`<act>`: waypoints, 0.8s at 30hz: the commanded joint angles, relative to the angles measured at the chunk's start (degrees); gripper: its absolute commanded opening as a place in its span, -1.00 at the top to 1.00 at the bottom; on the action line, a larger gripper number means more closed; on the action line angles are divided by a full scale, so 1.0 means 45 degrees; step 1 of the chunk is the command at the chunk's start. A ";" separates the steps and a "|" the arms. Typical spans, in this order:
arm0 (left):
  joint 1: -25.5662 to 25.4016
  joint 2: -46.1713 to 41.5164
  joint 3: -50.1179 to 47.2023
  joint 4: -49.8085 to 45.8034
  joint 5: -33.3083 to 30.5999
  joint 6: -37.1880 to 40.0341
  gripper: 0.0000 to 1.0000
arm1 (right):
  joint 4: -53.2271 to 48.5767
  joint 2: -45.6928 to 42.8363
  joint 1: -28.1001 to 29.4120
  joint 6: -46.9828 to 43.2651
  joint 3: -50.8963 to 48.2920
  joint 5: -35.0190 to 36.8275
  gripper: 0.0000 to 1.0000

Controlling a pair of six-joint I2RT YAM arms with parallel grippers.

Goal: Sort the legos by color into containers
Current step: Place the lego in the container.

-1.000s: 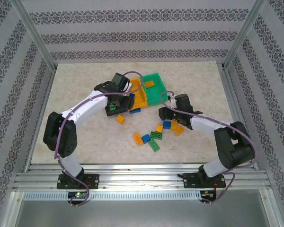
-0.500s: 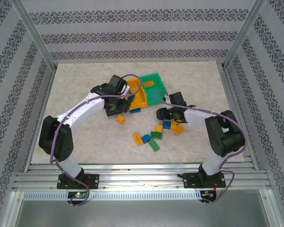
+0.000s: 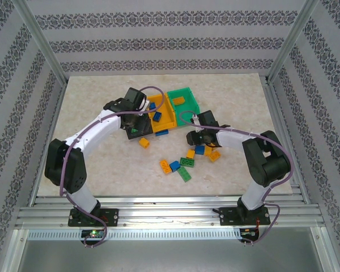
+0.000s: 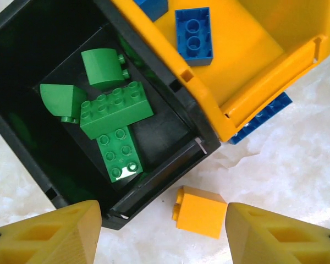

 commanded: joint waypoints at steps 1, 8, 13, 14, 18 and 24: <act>0.0223 -0.0285 0.0019 0.0031 0.0217 0.0044 -0.23 | 0.0563 -0.0548 0.0489 0.0439 0.0188 -0.0496 0.31; 0.0377 -0.0440 0.0032 0.0083 0.0329 -0.0080 -0.23 | 0.1476 -0.0036 0.1583 0.1533 0.1634 -0.0738 0.31; 0.0512 -0.0471 0.0051 0.0104 0.0677 -0.0177 -0.23 | 0.1437 0.1440 0.1817 0.1972 0.4479 -0.0831 0.26; 0.0529 -0.0480 0.0070 0.0086 0.0741 -0.0202 -0.23 | 0.1363 0.1729 0.1831 0.2006 0.5014 -0.0724 0.21; 0.0513 -0.0602 0.0110 0.0083 0.1402 -0.0393 -0.24 | 0.0540 0.2921 0.1744 0.2075 0.7062 -0.0481 -0.13; 0.0514 -0.0700 0.0071 0.0024 0.1368 -0.0422 -0.24 | 0.0579 0.1914 0.1725 0.1771 0.5566 -0.0330 -0.20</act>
